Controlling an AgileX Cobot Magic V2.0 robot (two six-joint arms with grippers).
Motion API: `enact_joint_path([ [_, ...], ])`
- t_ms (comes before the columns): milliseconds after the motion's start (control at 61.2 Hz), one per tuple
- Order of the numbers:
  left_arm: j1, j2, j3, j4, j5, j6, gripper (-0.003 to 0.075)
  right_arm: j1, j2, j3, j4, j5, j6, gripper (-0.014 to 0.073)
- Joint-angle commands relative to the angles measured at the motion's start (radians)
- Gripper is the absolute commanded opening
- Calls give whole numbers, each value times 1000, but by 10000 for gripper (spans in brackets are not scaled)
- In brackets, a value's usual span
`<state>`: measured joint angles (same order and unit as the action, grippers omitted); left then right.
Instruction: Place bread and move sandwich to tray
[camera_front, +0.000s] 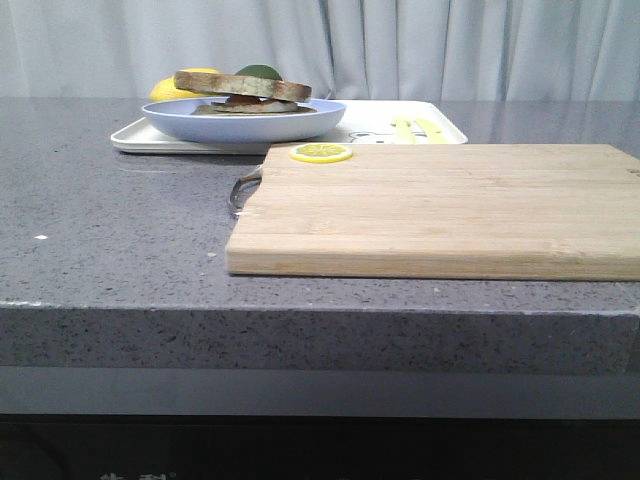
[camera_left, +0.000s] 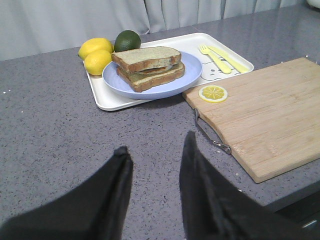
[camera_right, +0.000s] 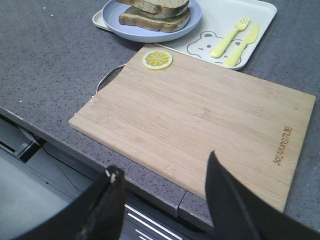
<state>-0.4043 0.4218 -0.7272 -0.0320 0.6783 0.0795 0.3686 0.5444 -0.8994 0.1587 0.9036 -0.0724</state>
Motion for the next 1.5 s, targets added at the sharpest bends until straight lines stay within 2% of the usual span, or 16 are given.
enact_joint_path([
  [0,-8,7,-24,-2,-73,1,171,-2,4,-23,-1,-77,-3,349],
  [196,-8,7,-24,1,-93,1,-20,-2,4,-23,-1,-73,-3,24],
  [278,-8,7,-24,4,-90,1,-20,-2,4,-23,-1,-73,-3,-75],
  [768,-8,7,-24,4,-92,1,-20,-2,4,-23,-1,-73,-3,-69],
  [964,41,-117,107,0,-226,1,-20,-2,4,-23,-1,-73,-3,-69],
  [1193,201,-294,385,24,-470,1,-20,-2,4,-23,-1,-73,-3,-69],
  [1340,278,-387,589,-15,-665,1,-20,-2,4,-23,-1,-73,-3,-69],
  [1487,308,-452,713,-99,-770,1,-20,-2,4,-23,-1,-73,-3,-69],
])
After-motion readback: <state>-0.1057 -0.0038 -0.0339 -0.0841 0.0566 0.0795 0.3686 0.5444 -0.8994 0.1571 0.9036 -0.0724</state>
